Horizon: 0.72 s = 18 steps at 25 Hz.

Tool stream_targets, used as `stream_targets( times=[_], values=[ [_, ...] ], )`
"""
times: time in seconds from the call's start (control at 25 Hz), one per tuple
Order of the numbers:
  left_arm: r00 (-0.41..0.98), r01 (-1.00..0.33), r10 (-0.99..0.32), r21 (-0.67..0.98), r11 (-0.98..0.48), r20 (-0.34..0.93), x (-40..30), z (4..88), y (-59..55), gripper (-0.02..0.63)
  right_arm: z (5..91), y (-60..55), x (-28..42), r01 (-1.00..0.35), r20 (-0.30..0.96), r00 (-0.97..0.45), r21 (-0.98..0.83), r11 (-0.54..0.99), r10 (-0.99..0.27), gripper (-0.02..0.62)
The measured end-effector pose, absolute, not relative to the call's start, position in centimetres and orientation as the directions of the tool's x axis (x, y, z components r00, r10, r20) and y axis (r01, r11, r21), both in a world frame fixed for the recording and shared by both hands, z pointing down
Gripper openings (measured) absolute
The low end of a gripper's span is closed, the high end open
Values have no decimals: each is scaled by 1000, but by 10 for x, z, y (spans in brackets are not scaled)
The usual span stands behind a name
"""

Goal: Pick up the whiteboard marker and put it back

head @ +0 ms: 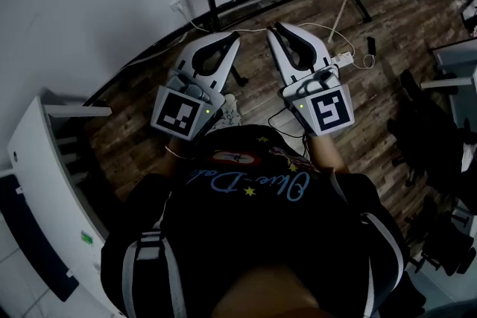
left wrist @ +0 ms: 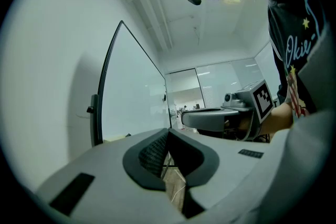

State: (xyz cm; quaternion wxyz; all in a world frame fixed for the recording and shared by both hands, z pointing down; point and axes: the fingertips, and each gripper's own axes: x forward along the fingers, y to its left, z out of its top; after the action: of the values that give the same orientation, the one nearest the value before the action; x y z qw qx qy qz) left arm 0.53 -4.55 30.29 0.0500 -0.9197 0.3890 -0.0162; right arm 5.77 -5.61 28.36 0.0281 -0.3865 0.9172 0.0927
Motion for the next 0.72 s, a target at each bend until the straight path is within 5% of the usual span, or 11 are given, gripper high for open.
stream_targets(
  times=[0.72],
  values=[
    [687, -724, -727, -90, -684, 1, -8, 312, -93, 15, 297, -104, 39, -690, -73, -721, 168, 704, -689, 48]
  ],
)
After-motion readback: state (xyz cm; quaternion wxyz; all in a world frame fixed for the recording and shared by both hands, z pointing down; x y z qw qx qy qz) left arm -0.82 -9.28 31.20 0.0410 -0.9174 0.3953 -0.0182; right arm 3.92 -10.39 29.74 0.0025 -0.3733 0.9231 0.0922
